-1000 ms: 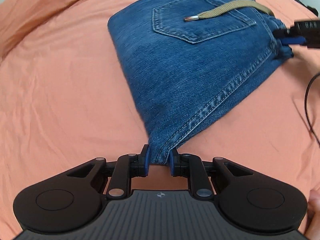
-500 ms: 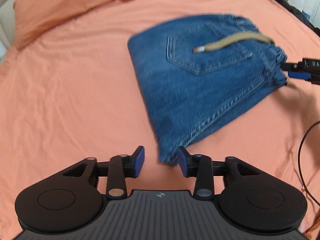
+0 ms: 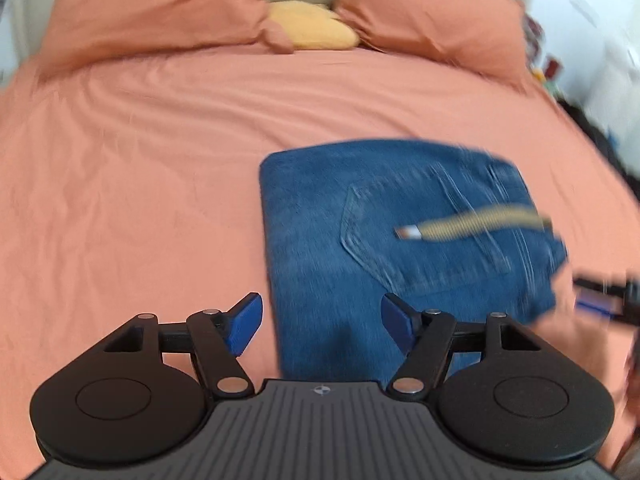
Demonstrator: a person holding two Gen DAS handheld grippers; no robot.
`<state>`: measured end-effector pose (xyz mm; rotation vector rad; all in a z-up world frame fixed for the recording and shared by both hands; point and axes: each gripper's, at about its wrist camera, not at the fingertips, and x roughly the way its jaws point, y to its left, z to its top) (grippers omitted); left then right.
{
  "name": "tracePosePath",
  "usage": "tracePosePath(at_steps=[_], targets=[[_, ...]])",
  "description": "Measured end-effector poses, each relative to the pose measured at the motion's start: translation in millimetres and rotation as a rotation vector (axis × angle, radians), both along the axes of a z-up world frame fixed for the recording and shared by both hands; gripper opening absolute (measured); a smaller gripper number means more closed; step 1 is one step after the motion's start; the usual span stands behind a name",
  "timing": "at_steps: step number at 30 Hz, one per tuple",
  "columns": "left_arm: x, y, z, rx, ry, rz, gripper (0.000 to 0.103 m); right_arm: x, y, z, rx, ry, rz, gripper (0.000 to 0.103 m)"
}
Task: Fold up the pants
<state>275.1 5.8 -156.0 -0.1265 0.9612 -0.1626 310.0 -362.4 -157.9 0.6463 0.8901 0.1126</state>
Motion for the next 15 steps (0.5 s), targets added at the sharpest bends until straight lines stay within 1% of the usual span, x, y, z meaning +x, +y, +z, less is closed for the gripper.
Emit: tracePosePath(at_steps=[3, 6, 9, 12, 14, 15], targets=[[22.8, 17.0, -15.4, -0.104, 0.028, 0.077, 0.08, 7.7, -5.9, -12.3, 0.047, 0.032, -0.033, 0.083], [41.3, 29.1, -32.5, -0.186, 0.057, 0.123, 0.08, 16.1, -12.5, -23.9, 0.092, 0.057, -0.068, 0.083], [54.6, 39.7, -49.8, -0.248, 0.077, 0.151, 0.08, 25.5, -19.6, -38.3, 0.163, 0.077, -0.1, 0.083], [64.0, 49.1, -67.1, -0.303, 0.101, 0.173, 0.08, 35.0, -23.6, -52.5, 0.252, 0.079, -0.116, 0.083], [69.0, 56.2, -79.6, -0.347, 0.118, 0.182, 0.08, 42.0, -21.7, -57.5, 0.27, 0.072, -0.104, 0.082], [70.4, 59.6, -85.3, -0.376, 0.12, 0.184, 0.08, 44.9, -19.7, -58.2, 0.269, 0.065, -0.095, 0.079]])
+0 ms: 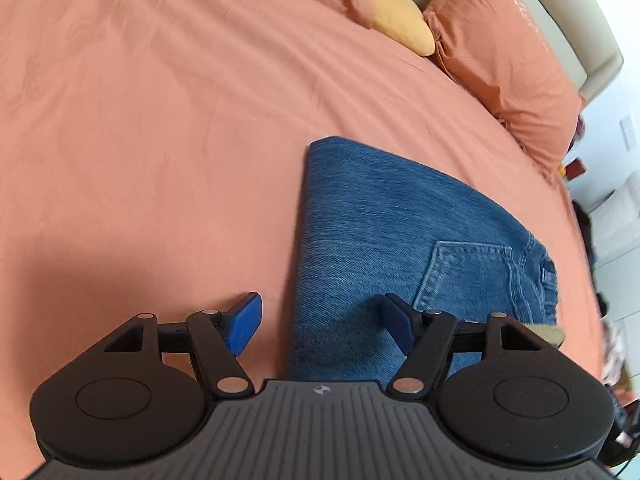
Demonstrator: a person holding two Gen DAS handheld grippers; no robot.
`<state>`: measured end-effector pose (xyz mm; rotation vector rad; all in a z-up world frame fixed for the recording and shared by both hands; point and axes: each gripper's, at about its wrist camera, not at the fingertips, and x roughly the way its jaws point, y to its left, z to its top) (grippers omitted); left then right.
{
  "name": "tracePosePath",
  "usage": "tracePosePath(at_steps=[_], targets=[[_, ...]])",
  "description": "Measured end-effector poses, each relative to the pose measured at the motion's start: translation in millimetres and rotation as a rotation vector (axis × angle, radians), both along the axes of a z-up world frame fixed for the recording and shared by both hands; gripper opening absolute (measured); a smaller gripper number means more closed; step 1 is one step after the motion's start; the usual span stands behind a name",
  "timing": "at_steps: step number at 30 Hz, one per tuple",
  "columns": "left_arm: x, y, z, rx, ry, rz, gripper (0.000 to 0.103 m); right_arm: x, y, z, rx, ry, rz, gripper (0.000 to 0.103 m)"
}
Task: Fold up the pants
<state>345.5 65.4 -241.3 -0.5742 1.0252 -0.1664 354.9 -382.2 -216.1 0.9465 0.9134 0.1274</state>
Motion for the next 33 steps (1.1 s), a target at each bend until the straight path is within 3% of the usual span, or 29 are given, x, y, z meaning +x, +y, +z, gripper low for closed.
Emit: tracePosePath(at_steps=[3, 6, 8, 10, 14, 18, 24, 28, 33], targets=[[2.2, 7.9, -10.7, -0.067, -0.029, 0.002, 0.08, 5.7, 1.4, -5.9, 0.03, -0.016, 0.001, 0.071], [2.5, 6.9, -12.7, -0.068, -0.055, -0.021, 0.074, 10.8, 3.5, -10.2, 0.038, -0.023, -0.001, 0.062], [1.4, 6.1, -11.9, -0.076, -0.067, -0.031, 0.056, 13.0, 7.6, -9.2, 0.019, -0.025, 0.005, 0.057], [0.1, 4.1, -11.6, -0.107, -0.053, -0.016, 0.042, 11.5, 10.3, -5.6, 0.005, -0.038, 0.012, 0.044], [-6.2, -10.0, 0.3, -0.019, -0.074, 0.021, 0.015, 5.9, 20.3, 14.9, -0.058, -0.089, 0.046, 0.033], [-23.2, -24.0, 21.3, 0.063, -0.143, 0.036, 0.009, 0.9, 36.3, 43.9, -0.182, -0.143, 0.084, 0.026], [-52.8, -18.0, 59.0, 0.043, -0.212, 0.029, 0.007, -0.9, 69.8, 107.4, -0.294, -0.204, 0.162, 0.024], [-68.2, 12.2, 83.5, 0.046, -0.232, 0.04, 0.006, -4.1, 98.8, 142.1, -0.311, -0.232, 0.224, 0.024], [-86.8, 68.8, 118.8, 0.063, -0.242, 0.053, 0.006, -6.6, 144.3, 163.9, -0.267, -0.275, 0.284, 0.023]])
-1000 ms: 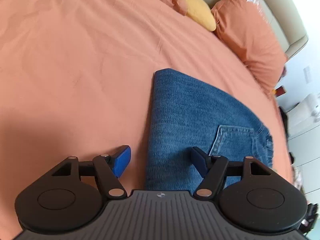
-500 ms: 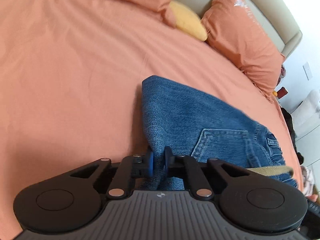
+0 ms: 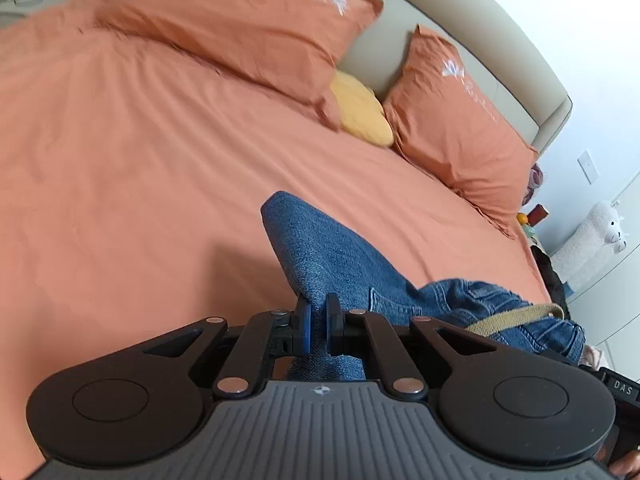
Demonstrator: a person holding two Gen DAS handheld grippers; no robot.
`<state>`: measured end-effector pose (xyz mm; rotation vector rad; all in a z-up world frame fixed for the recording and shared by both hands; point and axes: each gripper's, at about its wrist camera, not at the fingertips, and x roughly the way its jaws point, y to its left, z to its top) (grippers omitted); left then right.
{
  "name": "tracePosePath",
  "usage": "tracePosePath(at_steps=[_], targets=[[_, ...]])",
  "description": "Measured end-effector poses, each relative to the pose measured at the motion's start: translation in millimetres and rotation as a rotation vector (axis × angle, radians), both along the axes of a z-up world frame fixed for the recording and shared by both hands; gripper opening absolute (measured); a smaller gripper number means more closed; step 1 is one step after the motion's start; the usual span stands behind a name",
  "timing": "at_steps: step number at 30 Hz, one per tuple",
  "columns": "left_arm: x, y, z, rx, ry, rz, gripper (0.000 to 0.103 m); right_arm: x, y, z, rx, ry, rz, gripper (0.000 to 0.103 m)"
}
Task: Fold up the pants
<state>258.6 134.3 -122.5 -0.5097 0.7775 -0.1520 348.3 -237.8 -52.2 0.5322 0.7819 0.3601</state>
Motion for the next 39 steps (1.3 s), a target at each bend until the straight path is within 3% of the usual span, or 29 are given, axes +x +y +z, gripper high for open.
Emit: tracePosePath(at_steps=[9, 12, 17, 25, 30, 34, 37, 39], targets=[[-28.6, 102.4, 49.8, 0.131, 0.033, 0.046, 0.006, -9.3, 111.3, 10.0, 0.138, 0.01, 0.143, 0.024], [-36.4, 127.3, 44.2, 0.165, 0.063, 0.065, 0.006, -18.3, 147.0, 1.1, 0.163, 0.024, 0.169, 0.024], [-42.9, 155.6, 4.7, 0.162, 0.123, 0.08, 0.006, -42.5, 188.5, -28.6, 0.127, 0.045, 0.188, 0.024], [-41.1, 179.4, -64.6, 0.183, 0.248, 0.072, 0.007, -74.0, 197.5, -93.3, 0.032, 0.209, 0.208, 0.024], [-35.6, 179.3, -83.8, 0.236, 0.267, 0.012, 0.009, -78.8, 192.9, -132.0, 0.036, 0.303, 0.15, 0.025], [-32.4, 170.4, -84.7, 0.312, 0.276, -0.023, 0.018, -75.5, 202.7, -132.0, -0.046, 0.28, 0.177, 0.028], [-34.7, 175.3, -72.4, 0.34, 0.281, -0.036, 0.028, -71.6, 203.5, -128.7, -0.069, 0.29, 0.189, 0.032], [-37.2, 181.5, -59.2, 0.358, 0.289, -0.032, 0.028, -68.0, 204.3, -125.0, -0.078, 0.291, 0.199, 0.035]])
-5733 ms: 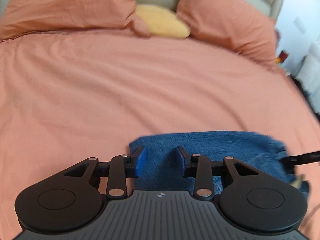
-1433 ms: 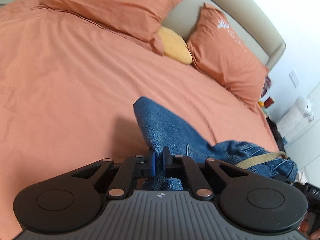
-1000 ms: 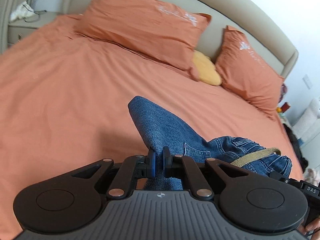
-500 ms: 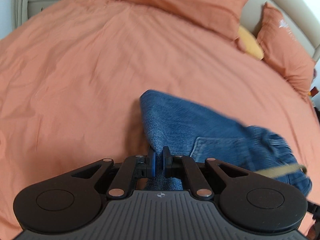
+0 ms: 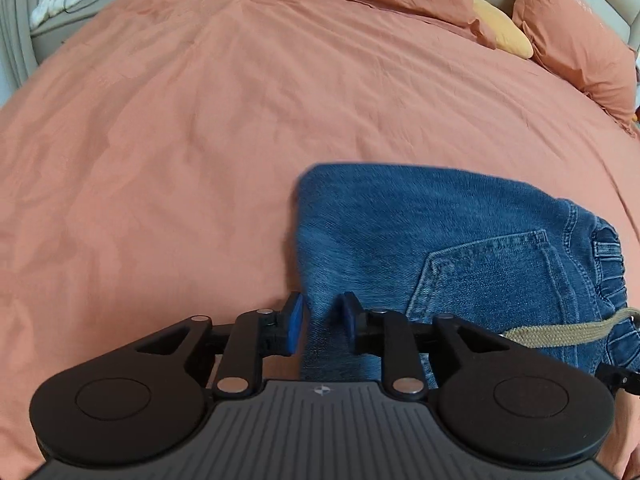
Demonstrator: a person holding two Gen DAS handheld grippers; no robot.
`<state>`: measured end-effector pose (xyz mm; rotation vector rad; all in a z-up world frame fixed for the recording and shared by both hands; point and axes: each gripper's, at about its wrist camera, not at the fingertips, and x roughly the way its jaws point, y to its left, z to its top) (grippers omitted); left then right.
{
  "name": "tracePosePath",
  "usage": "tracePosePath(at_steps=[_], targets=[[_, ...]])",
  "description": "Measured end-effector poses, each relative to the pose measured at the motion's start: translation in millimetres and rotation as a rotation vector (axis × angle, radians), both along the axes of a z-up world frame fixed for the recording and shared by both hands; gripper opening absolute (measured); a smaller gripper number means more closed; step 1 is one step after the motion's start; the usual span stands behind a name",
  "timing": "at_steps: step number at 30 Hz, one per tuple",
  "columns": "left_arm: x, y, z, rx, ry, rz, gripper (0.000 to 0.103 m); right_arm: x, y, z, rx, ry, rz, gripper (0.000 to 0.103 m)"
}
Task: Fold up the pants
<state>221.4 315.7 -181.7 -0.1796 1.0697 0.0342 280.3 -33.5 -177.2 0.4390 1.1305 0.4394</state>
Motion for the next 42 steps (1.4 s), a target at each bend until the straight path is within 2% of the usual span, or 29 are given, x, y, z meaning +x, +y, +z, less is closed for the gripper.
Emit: tracePosePath(at_steps=[5, 8, 11, 14, 16, 17, 19, 22, 24, 27, 30, 36, 42], targets=[[-12.4, 10.9, 50.0, 0.082, -0.023, -0.005, 0.028, 6.4, 14.9, 19.4, -0.102, -0.059, 0.077, 0.042], [-21.1, 7.3, 88.2, 0.155, -0.055, -0.033, 0.028, -1.8, 22.0, 40.8, -0.209, -0.142, 0.137, 0.051], [-27.6, -1.1, 127.1, 0.264, -0.071, -0.089, 0.028, -11.8, 24.6, 64.2, -0.304, -0.235, 0.184, 0.059], [-33.6, -4.0, 158.0, 0.257, -0.076, -0.121, 0.03, -21.8, 23.7, 86.5, -0.371, -0.341, 0.195, 0.059], [-39.1, -9.1, 163.3, 0.225, -0.084, -0.138, 0.031, -26.3, 22.8, 98.1, -0.364, -0.394, 0.208, 0.057], [-40.2, -12.7, 158.6, 0.211, -0.082, -0.15, 0.032, -27.1, 22.2, 102.8, -0.35, -0.407, 0.212, 0.056], [-44.1, -24.4, 140.2, 0.202, -0.058, -0.184, 0.032, -24.6, 23.0, 104.4, -0.317, -0.407, 0.208, 0.047], [-51.1, -41.9, 98.1, 0.173, -0.01, -0.212, 0.032, -19.9, 31.1, 97.9, -0.309, -0.397, 0.222, 0.037], [-54.1, -50.2, 66.5, 0.13, 0.041, -0.225, 0.032, -19.6, 36.6, 90.8, -0.333, -0.406, 0.233, 0.036], [-59.7, -59.4, 24.8, 0.105, 0.103, -0.24, 0.03, -21.1, 42.7, 78.0, -0.339, -0.387, 0.243, 0.036], [-66.7, -61.4, -1.2, 0.082, 0.139, -0.23, 0.029, -22.0, 47.9, 61.0, -0.352, -0.36, 0.243, 0.035], [-66.0, -57.0, -21.4, 0.061, 0.164, -0.202, 0.029, -27.7, 58.7, 29.3, -0.403, -0.331, 0.251, 0.036], [-64.6, -61.3, -6.2, 0.09, 0.154, -0.174, 0.03, -16.6, 59.2, 38.9, -0.402, -0.297, 0.27, 0.036]])
